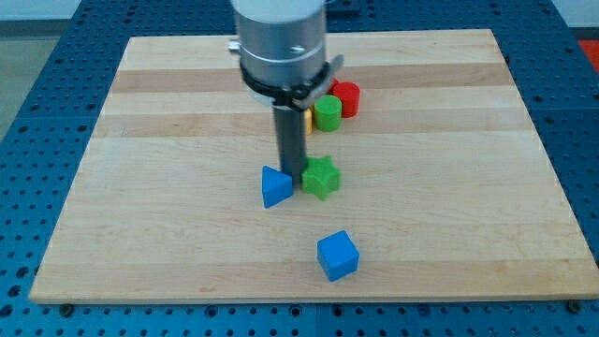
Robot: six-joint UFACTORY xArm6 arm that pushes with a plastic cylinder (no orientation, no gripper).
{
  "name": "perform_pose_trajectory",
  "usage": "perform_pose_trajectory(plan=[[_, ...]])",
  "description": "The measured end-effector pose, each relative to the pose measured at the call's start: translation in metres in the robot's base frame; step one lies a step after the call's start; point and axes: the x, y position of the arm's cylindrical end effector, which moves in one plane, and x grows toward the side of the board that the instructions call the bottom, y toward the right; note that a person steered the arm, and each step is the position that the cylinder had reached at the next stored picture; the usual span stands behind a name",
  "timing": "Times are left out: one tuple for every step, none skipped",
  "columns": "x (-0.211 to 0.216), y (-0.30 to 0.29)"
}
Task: Move the green star to the blue cube
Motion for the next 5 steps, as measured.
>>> perform_pose_trajectory(plan=[[0.014, 0.015], [-0.006, -0.005], [-0.032, 0.013], [-0.017, 0.041], [0.007, 0.041]])
